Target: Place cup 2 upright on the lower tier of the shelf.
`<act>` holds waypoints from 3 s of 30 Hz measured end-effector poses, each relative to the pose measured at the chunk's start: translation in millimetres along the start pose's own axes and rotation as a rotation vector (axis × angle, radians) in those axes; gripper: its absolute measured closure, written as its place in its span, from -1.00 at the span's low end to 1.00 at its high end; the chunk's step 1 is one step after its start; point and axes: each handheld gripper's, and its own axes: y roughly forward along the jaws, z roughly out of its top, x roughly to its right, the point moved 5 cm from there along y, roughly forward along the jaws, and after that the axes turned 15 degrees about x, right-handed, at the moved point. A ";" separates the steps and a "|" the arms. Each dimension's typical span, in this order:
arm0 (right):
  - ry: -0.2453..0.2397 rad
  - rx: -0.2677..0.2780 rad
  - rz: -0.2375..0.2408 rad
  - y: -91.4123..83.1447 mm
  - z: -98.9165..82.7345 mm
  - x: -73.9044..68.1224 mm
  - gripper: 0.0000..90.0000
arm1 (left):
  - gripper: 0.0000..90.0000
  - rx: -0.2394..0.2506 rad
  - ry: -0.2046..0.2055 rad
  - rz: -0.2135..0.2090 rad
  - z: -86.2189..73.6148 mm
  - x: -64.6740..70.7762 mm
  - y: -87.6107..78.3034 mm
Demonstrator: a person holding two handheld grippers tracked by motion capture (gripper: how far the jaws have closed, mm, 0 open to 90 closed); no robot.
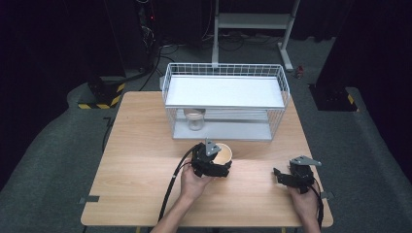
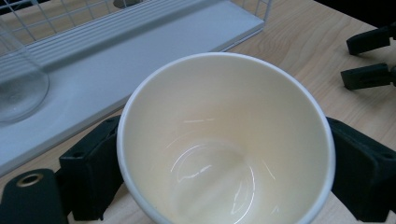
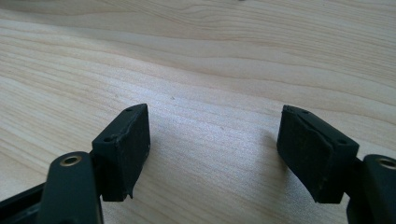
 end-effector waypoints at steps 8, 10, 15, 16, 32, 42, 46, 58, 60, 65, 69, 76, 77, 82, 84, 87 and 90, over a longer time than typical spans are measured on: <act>0.002 0.001 0.000 0.0 0.1 -0.1 -0.42 | -0.76 -0.010 0.008 0.006 6.1 -8.4 14.6; 0.002 0.001 0.000 0.1 0.0 -0.1 -0.42 | -0.77 -0.007 0.010 0.005 8.9 -10.4 17.8; 0.004 0.000 -0.001 0.0 0.0 -0.3 -0.42 | -0.76 0.001 -0.001 0.005 15.9 -15.6 26.2; 0.002 0.001 0.000 0.1 0.0 -0.2 -0.42 | -0.77 -0.001 0.003 0.009 17.3 -16.5 27.8; 0.002 0.001 0.000 0.0 0.1 -0.2 -0.42 | -0.76 -0.009 0.017 0.050 23.4 -32.9 55.9; 0.004 0.000 -0.001 0.0 0.0 -0.3 -0.42 | -0.76 -0.008 0.007 0.083 26.6 -41.0 71.5; 0.004 0.000 -0.001 0.0 0.0 -0.4 -0.42 | -0.76 -0.008 0.002 0.091 27.3 -42.4 76.8; 0.004 0.000 0.000 -0.1 0.0 -0.4 -0.42 | -0.76 0.000 -0.012 0.117 32.0 -50.5 87.1; 0.003 0.000 -0.001 0.0 0.0 -0.3 -0.42 | -0.76 -0.002 -0.009 0.119 32.5 -51.5 88.4; 0.004 0.000 0.000 -0.1 0.0 -0.6 -0.42 | -0.76 0.005 -0.016 0.123 34.1 -54.7 92.6; 0.002 -0.001 0.003 -0.2 -0.1 -1.1 -0.42 | -0.77 0.026 -0.048 0.126 33.9 -58.4 95.9; 0.000 0.000 0.004 -0.1 -0.1 -0.9 -0.42 | -0.77 0.044 -0.034 0.139 33.3 -60.6 100.1; 0.000 0.000 0.004 -0.1 -0.1 -0.9 -0.42 | -0.77 0.049 -0.033 0.141 33.1 -60.8 100.9; 0.002 -0.001 0.004 -0.2 -0.1 -1.0 -0.42 | -0.78 0.072 -0.013 0.147 31.1 -61.1 104.4; 0.002 -0.001 0.004 -0.2 -0.1 -1.0 -0.42 | -0.78 0.077 -0.010 0.151 30.9 -61.3 105.4; 0.000 0.000 0.004 -0.1 -0.1 -0.9 -0.42 | -0.78 0.082 -0.008 0.156 30.7 -61.4 106.0; -0.001 0.000 0.004 -0.1 -0.1 -0.9 -0.42 | -0.79 0.082 0.000 0.160 30.5 -61.5 106.5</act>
